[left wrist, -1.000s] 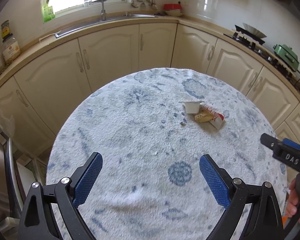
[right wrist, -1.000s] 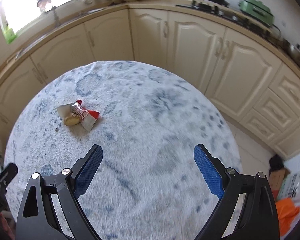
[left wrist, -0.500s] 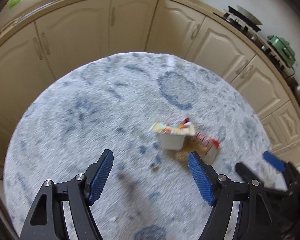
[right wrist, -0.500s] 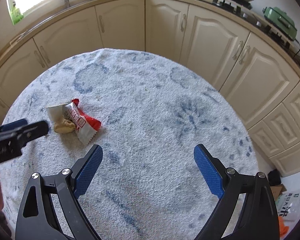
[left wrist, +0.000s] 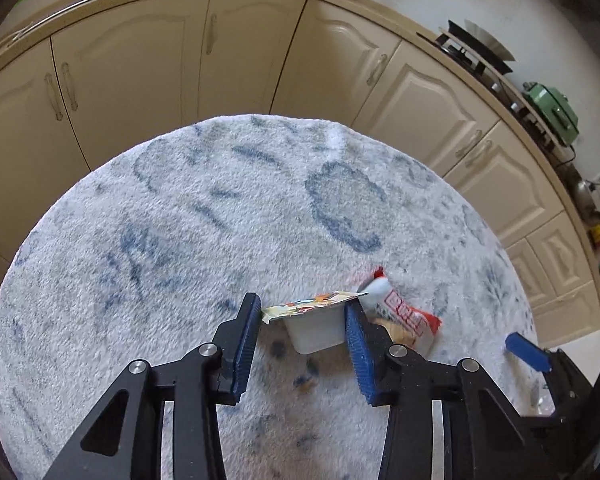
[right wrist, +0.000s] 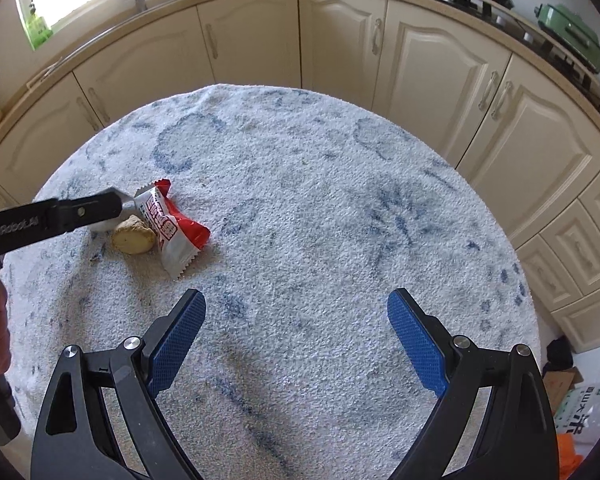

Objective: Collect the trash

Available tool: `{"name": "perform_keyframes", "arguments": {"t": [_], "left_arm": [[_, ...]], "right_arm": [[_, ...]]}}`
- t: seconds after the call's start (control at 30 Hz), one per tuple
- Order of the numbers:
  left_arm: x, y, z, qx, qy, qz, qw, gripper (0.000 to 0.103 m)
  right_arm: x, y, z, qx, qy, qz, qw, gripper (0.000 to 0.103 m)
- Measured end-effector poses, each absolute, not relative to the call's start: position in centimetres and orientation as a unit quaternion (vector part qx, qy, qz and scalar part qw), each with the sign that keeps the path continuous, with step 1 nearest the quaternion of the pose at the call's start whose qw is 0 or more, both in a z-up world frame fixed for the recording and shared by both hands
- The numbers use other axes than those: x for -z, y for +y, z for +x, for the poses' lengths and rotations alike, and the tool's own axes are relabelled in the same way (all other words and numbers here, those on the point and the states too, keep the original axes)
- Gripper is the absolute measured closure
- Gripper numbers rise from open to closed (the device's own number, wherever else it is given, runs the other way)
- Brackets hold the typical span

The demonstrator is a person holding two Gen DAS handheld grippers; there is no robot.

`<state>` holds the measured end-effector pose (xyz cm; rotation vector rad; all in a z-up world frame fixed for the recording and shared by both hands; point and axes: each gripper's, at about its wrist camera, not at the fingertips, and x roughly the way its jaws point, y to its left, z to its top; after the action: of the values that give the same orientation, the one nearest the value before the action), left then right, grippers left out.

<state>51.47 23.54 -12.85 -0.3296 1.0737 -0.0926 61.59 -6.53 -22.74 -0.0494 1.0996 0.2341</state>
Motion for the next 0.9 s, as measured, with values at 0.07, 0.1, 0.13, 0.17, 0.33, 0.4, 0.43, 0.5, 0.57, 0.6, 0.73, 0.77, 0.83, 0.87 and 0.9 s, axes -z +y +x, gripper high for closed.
{"name": "perform_keyframes", "arguments": {"t": [0.07, 0.1, 0.13, 0.17, 0.33, 0.4, 0.43, 0.5, 0.57, 0.6, 0.73, 0.77, 0.83, 0.87, 0.9], "left_arm": [[12.4, 23.7, 50.4, 0.040, 0.507, -0.143, 0.849, 0.065], [12.3, 23.8, 49.7, 0.039, 0.506, -0.135, 0.851, 0.065], [12.3, 24.0, 49.1, 0.041, 0.506, -0.133, 0.851, 0.065], [12.2, 24.1, 48.6, 0.045, 0.506, -0.138, 0.850, 0.065], [12.3, 25.9, 46.0, 0.059, 0.496, -0.166, 0.850, 0.065], [12.3, 26.3, 45.4, 0.067, 0.486, -0.173, 0.854, 0.065], [12.3, 26.6, 45.2, 0.069, 0.481, -0.175, 0.856, 0.064], [12.4, 26.7, 45.0, 0.071, 0.472, -0.172, 0.862, 0.064], [12.4, 26.3, 44.6, 0.071, 0.466, -0.156, 0.868, 0.064], [12.5, 26.2, 44.5, 0.070, 0.462, -0.149, 0.871, 0.063], [12.6, 25.7, 44.4, 0.067, 0.457, -0.140, 0.876, 0.063], [12.7, 25.7, 44.4, 0.066, 0.456, -0.140, 0.876, 0.063], [12.7, 25.5, 44.2, 0.064, 0.454, -0.136, 0.878, 0.063], [12.8, 25.4, 44.2, 0.064, 0.454, -0.132, 0.879, 0.063], [12.8, 25.2, 44.1, 0.062, 0.453, -0.129, 0.880, 0.063]], "right_arm": [[22.5, -6.3, 61.7, -0.119, 0.521, -0.025, 0.845, 0.009], [22.4, -6.0, 61.9, -0.124, 0.523, -0.025, 0.843, 0.009], [22.3, -5.7, 62.2, -0.125, 0.527, -0.024, 0.840, 0.009], [22.3, -5.4, 62.6, -0.126, 0.530, -0.024, 0.838, 0.009], [22.4, -3.9, 64.5, -0.121, 0.538, -0.035, 0.833, 0.009], [22.7, -3.2, 65.3, -0.131, 0.550, -0.030, 0.824, 0.009], [22.9, -2.9, 65.7, -0.136, 0.554, -0.024, 0.821, 0.009], [23.4, -2.1, 66.2, -0.132, 0.559, -0.024, 0.818, 0.009], [23.8, -1.1, 66.2, -0.134, 0.556, -0.039, 0.819, 0.008], [24.0, -0.4, 65.9, -0.131, 0.550, -0.058, 0.823, 0.008], [23.7, 0.8, 64.6, -0.151, 0.527, -0.080, 0.833, 0.019], [23.5, 1.1, 64.4, -0.159, 0.516, -0.086, 0.838, 0.023], [23.3, 1.5, 63.9, -0.183, 0.499, -0.092, 0.842, 0.051], [23.2, 1.7, 63.7, -0.194, 0.500, -0.088, 0.840, 0.057], [23.0, 1.9, 63.4, -0.195, 0.502, -0.093, 0.837, 0.067]]}}
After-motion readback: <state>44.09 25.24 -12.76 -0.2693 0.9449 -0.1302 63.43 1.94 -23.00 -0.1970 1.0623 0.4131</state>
